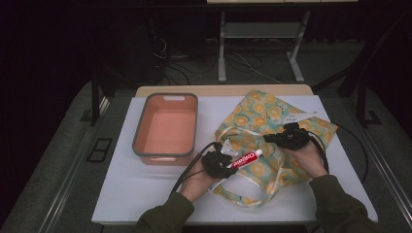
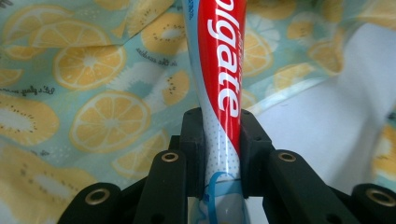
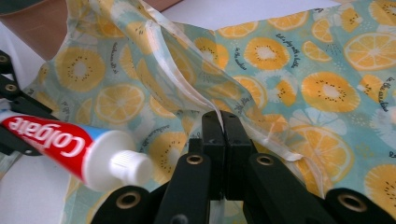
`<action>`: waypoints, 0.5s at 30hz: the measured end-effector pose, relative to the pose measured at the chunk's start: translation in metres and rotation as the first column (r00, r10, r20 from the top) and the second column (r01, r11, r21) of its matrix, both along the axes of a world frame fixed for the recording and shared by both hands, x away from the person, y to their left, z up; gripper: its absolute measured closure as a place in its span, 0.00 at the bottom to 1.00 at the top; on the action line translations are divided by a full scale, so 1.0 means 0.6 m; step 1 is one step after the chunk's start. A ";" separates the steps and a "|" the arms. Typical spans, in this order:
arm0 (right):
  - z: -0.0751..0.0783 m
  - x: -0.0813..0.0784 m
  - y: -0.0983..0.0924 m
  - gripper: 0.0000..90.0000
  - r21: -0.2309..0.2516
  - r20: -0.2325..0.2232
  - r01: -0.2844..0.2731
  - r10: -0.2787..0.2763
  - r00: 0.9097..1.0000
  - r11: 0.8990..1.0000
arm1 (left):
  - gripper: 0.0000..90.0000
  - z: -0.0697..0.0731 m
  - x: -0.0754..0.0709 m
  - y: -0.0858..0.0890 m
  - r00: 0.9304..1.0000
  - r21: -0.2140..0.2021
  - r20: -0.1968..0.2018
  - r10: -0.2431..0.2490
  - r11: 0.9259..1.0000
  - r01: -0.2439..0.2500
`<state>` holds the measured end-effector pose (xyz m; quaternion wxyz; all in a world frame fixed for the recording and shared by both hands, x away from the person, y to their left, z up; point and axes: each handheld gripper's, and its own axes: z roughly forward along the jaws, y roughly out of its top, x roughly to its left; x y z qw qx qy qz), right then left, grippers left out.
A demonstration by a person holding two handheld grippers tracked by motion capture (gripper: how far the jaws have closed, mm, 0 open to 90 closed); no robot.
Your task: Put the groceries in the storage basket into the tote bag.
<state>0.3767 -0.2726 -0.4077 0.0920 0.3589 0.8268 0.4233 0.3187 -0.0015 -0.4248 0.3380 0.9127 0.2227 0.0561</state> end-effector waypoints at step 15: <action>0.002 0.000 0.001 0.99 0.006 0.010 0.001 -0.001 1.000 1.000 | 0.83 -0.011 0.033 -0.049 1.000 0.002 -0.003 0.011 1.000 -0.011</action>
